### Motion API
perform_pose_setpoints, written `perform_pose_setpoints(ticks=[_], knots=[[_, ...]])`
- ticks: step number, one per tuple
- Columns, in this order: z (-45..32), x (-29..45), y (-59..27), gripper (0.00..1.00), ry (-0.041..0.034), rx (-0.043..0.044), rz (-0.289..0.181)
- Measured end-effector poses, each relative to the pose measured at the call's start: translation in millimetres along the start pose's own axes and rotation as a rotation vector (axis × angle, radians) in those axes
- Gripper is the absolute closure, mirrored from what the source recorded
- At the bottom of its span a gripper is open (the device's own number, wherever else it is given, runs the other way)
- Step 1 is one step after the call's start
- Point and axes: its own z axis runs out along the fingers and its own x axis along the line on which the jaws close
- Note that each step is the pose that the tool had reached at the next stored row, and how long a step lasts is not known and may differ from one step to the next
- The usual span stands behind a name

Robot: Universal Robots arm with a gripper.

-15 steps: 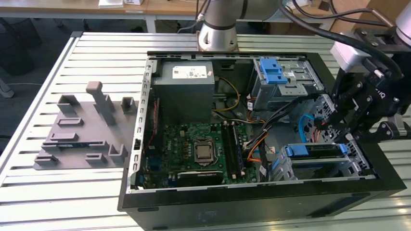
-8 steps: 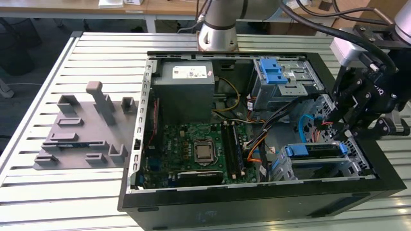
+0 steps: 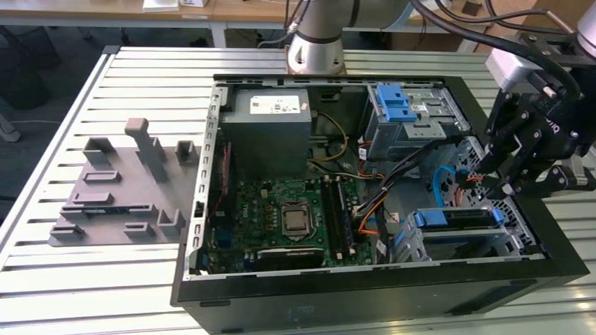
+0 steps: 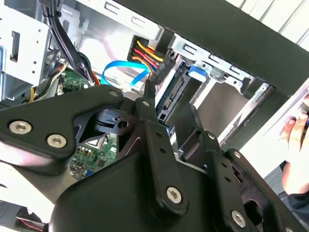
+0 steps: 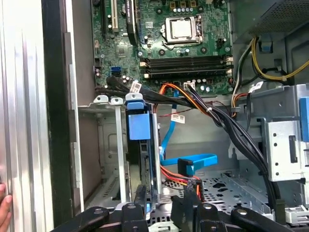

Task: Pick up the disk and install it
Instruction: 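Insert the first disk wire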

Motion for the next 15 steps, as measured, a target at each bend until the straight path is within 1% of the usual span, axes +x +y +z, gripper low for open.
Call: perform_pose_setpoints(ticks=[3,7,9,13,15], knots=[[0.9,-4.9,-2.0,0.56,0.0004,-0.002,0.003],[3.0,-9.9,-7.0,0.56,0.0009,-0.0072,0.006],[4.4,-11.3,-9.3,0.56,0.0007,-0.0094,0.007],[6.6,-12.5,-11.3,0.58,0.0011,-0.0106,0.011],[7.5,-12.9,-11.7,0.7,0.0011,-0.0107,0.012]])
